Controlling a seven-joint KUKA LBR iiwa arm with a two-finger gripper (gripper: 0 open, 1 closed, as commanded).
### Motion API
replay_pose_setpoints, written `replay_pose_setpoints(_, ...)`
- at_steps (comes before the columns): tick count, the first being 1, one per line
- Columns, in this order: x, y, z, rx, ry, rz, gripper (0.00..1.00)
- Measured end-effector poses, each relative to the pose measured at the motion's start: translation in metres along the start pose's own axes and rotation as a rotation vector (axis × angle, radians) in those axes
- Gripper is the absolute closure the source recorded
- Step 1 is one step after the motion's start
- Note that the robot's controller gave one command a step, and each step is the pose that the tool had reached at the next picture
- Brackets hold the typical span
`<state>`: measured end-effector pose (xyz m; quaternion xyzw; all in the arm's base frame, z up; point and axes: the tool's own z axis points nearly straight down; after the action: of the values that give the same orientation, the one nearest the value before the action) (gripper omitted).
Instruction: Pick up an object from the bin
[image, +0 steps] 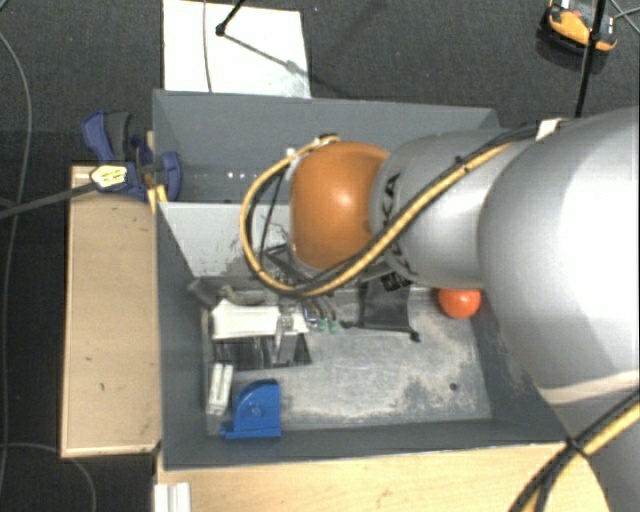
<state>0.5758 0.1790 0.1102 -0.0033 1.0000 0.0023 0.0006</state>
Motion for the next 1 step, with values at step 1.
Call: replay_pose_setpoints(1,-0.0086,-0.0054,0.0105,0.003,-0.004,-0.114,0.00)
